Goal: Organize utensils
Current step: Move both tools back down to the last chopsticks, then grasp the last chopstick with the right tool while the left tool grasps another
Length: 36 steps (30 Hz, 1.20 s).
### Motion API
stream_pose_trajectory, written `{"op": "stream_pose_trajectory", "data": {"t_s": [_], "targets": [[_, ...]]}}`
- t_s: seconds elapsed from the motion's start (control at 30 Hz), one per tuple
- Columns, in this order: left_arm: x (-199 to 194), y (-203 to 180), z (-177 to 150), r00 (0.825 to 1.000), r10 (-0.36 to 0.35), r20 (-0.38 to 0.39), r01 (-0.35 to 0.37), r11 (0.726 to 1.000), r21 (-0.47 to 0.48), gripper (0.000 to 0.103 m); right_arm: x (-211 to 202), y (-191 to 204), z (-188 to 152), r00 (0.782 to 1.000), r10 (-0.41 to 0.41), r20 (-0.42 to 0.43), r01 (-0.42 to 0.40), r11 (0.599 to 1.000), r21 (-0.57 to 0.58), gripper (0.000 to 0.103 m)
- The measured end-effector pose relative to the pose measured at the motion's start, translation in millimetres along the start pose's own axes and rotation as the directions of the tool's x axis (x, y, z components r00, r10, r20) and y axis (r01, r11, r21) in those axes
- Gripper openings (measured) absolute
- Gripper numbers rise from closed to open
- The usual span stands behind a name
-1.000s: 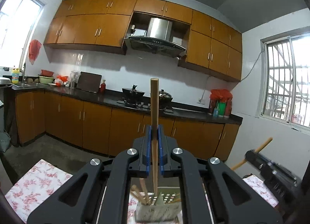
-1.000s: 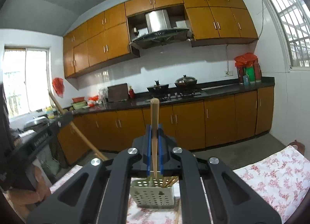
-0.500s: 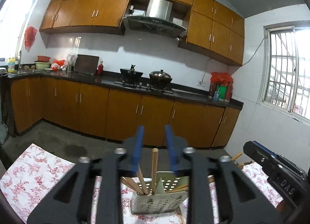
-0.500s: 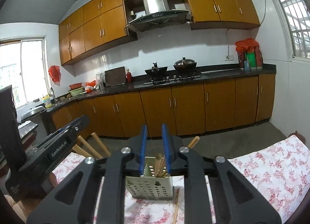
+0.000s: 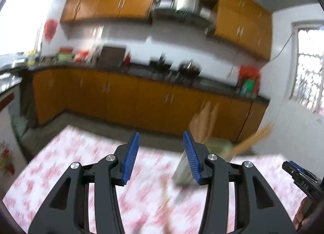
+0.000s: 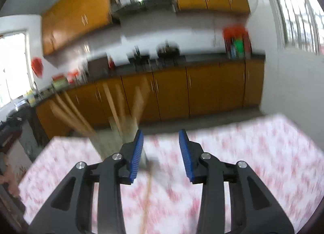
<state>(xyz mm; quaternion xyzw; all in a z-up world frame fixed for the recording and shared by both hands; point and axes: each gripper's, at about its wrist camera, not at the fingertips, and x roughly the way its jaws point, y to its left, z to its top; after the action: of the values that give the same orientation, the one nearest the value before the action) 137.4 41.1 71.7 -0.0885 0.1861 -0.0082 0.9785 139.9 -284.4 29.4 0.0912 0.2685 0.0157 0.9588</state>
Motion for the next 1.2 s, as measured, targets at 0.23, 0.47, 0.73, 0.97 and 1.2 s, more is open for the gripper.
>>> {"op": "stream_pose_trajectory", "data": {"t_s": [0.23,0.47,0.73,0.97,1.2], "targets": [[51.8,17.6,-91.7,0.937,0.011,-0.349,-0.01,1.0,0.004,0.046,64.5,25.4,-91.1,0.949,0.074,-0.308,-0.083,0.996,-0.016,0.025],[70.0,-8.4,-117.7,0.9,-0.025,-0.436,0.056,0.997,0.06,0.046,80.8,34.3,-115.4,0.94,0.008,-0.34,-0.036,0.997,-0.074,0.016],[86.9,-29.4,-149.5,0.868,0.017,-0.497,0.044,0.993,0.111,0.028,81.5,13.5,-108.4,0.942,-0.008,-0.335,-0.004,0.999,-0.033,0.008],[98.3,-23.8,-144.8,0.868,0.068,-0.492,0.006,0.989,0.147,0.008,84.7,12.2,-106.4,0.946,-0.019,-0.325,0.004,0.999,-0.045,0.008],[105.9,2.8,-135.5,0.869,0.094,-0.485,-0.023,0.988,0.15,0.008,100.2,-1.8,-93.9,0.948,-0.059,-0.313,0.051,0.998,-0.033,0.009]]}}
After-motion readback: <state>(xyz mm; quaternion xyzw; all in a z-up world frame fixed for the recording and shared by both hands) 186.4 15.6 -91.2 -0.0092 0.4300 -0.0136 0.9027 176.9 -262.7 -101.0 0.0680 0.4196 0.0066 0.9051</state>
